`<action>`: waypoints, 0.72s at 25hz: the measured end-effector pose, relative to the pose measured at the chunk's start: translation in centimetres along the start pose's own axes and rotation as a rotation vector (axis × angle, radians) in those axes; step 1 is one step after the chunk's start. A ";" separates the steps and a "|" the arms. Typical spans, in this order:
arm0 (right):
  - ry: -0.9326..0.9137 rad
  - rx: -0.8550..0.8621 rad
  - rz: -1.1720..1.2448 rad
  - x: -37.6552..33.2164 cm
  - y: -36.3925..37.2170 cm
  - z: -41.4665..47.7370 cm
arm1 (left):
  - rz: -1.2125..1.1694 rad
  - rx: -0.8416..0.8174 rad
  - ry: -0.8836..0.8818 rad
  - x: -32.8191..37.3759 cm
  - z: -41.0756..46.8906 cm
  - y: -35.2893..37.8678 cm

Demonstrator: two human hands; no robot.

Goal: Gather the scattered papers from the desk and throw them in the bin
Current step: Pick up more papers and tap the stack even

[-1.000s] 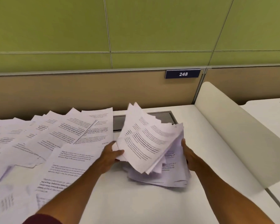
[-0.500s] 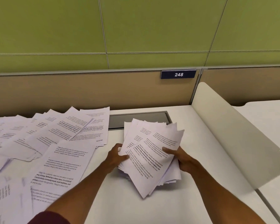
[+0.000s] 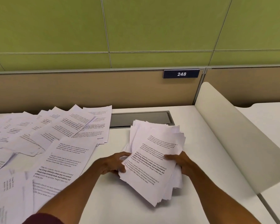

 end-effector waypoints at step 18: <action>-0.606 0.010 -0.153 -11.8 2.9 -2.2 | -0.149 0.693 0.679 13.0 -5.7 -0.6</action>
Point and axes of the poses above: each hand's wrist, its own z-axis towards the middle knuckle, its own y-axis out of the palm, x = y × z, the point moved 3 cm from there along z, towards the middle knuckle, and after that the axes turned 5 degrees about -x, right-handed, at the moved point
